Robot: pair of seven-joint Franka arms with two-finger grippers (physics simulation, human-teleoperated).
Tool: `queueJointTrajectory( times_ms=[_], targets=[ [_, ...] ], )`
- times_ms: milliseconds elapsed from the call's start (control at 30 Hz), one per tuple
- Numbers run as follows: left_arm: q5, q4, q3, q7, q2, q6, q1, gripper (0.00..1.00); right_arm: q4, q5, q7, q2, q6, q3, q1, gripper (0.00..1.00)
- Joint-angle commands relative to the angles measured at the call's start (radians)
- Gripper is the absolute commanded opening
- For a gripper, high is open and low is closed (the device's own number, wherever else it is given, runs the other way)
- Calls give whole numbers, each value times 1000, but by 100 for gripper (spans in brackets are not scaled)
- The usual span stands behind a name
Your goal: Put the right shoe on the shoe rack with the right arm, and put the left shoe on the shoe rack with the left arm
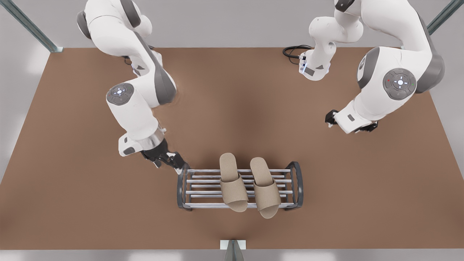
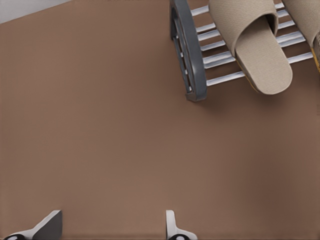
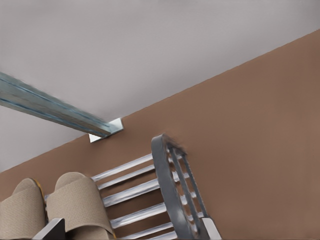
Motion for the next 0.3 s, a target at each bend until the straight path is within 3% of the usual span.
queueJointTrajectory(
  times_ms=[0,100,167,267],
  targets=[
    [0,1,-3,3,-6,-30,-2,100,-14,1,-203,-79,-313,4,-96,100],
    [-2,5,-3,3,-6,-34,0,100,-47,1,-508,-188,-519,-9,-261,100],
    [-2,24,-3,5,-3,-34,-2,100,-77,16,-699,-231,-536,-89,-284,100],
    [-2,24,-4,5,-3,-33,-2,100,-161,22,-766,-284,-522,-117,-300,100]
  ],
)
